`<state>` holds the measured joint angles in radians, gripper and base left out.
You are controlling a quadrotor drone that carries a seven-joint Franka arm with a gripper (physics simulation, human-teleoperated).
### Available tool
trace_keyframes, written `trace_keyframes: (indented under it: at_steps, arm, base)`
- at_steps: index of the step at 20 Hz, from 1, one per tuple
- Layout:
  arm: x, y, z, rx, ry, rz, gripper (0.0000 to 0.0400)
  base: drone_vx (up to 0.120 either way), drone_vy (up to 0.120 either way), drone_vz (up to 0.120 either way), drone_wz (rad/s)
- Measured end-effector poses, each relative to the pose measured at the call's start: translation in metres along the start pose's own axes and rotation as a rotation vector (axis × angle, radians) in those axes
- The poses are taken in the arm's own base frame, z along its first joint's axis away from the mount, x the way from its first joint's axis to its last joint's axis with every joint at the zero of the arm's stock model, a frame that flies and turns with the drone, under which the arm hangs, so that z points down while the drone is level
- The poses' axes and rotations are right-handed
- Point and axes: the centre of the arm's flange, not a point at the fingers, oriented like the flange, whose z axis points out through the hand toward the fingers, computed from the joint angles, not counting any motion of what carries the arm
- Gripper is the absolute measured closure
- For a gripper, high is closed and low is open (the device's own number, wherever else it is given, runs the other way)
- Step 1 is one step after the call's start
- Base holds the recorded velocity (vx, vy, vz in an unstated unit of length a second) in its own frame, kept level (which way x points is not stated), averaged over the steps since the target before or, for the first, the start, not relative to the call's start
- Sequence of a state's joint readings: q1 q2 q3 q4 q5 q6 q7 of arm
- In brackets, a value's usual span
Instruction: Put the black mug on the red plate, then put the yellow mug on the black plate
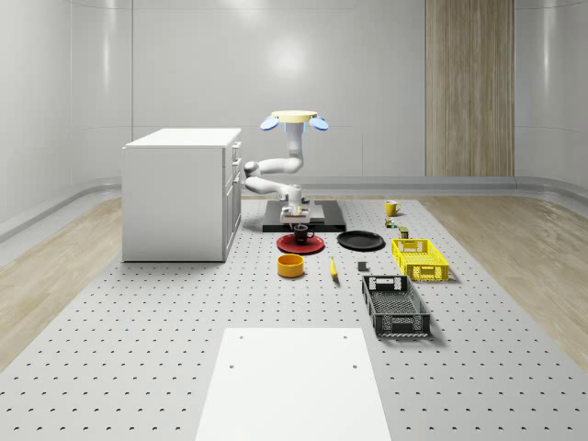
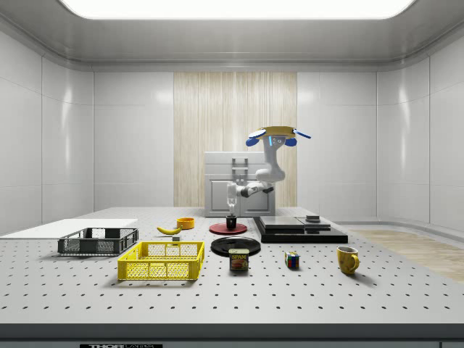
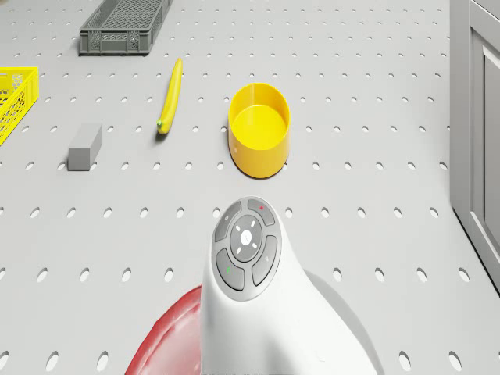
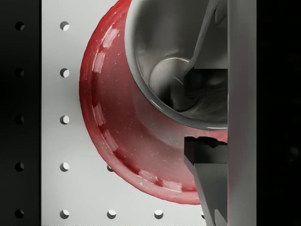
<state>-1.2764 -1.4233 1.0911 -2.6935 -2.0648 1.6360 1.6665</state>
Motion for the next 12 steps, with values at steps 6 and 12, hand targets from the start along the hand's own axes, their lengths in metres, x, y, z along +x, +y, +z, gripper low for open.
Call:
trace_keyframes:
  at_steps: [6,12]
  arm:
    - [0.004,0.002,-0.015,0.000,0.000,0.000,0.0043]
    - [0.005,0.003,-0.026,0.000,0.000,0.000,0.0010]
  base:
    - [0.000,0.000,0.053,0.000]
    - [-0.060,0.093,0.120,0.000]
